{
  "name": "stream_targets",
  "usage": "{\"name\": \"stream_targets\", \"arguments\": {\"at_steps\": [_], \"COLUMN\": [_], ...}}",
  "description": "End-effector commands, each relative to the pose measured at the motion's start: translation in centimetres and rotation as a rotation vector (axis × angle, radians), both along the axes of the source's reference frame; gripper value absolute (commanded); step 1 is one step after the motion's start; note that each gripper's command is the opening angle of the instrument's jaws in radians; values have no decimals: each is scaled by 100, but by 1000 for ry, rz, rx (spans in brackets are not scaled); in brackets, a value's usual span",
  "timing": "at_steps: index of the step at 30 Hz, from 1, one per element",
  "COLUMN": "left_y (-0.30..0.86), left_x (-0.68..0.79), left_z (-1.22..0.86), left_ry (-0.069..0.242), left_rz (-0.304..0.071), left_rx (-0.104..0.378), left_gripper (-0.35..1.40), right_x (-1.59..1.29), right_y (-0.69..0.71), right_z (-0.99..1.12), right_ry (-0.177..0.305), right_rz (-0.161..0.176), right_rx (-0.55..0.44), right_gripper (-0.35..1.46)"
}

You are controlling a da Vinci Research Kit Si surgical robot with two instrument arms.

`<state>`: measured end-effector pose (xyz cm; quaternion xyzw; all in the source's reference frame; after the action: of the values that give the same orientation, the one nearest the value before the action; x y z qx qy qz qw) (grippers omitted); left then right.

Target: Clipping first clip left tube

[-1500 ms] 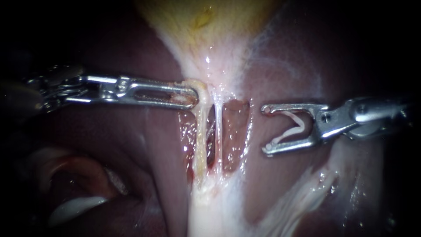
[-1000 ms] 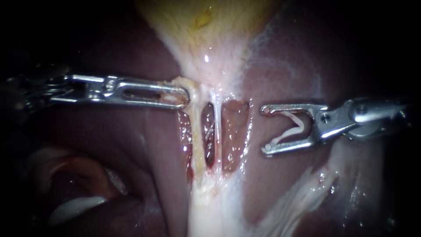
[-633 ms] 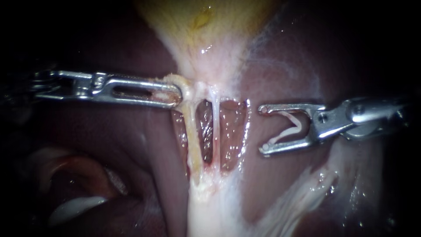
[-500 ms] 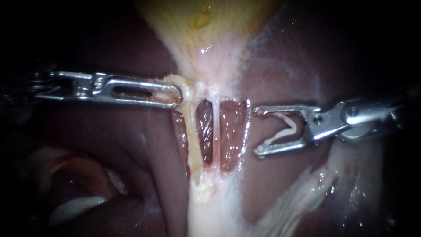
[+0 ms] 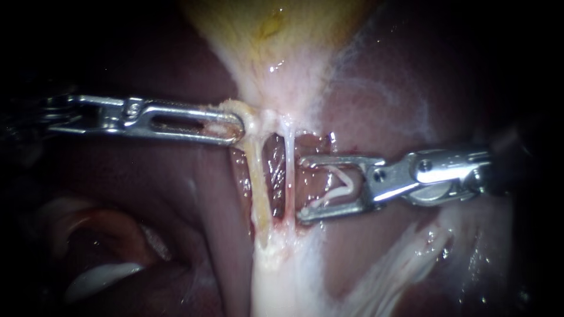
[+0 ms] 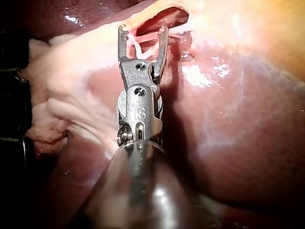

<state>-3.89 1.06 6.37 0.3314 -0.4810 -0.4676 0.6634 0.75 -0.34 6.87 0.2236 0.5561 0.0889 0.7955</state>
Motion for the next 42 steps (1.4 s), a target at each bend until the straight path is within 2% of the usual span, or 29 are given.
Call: {"name": "stream_targets", "arguments": {"at_steps": [1,15,21,31,39,42], "left_y": [0,0,0,0,0,0], "left_x": [0,-2,-2,-3,-3,-3], "left_z": [0,0,0,0,1,1], "left_ry": [0,1,1,1,1,1], "left_rz": [0,-1,-1,-1,-1,-1], "left_rx": [0,0,0,0,0,0], "left_gripper": [-35,-35,-35,-35,-35,-35], "right_x": [4,53,66,83,84,78], "right_y": [-1,-24,-30,-41,-46,-44], "right_z": [1,29,32,42,47,46], "right_ry": [0,4,1,-16,-3,-4], "right_rz": [-1,-5,-4,6,-33,-32], "right_rx": [4,82,146,263,301,307], "right_gripper": [49,49,48,46,43,43]}}
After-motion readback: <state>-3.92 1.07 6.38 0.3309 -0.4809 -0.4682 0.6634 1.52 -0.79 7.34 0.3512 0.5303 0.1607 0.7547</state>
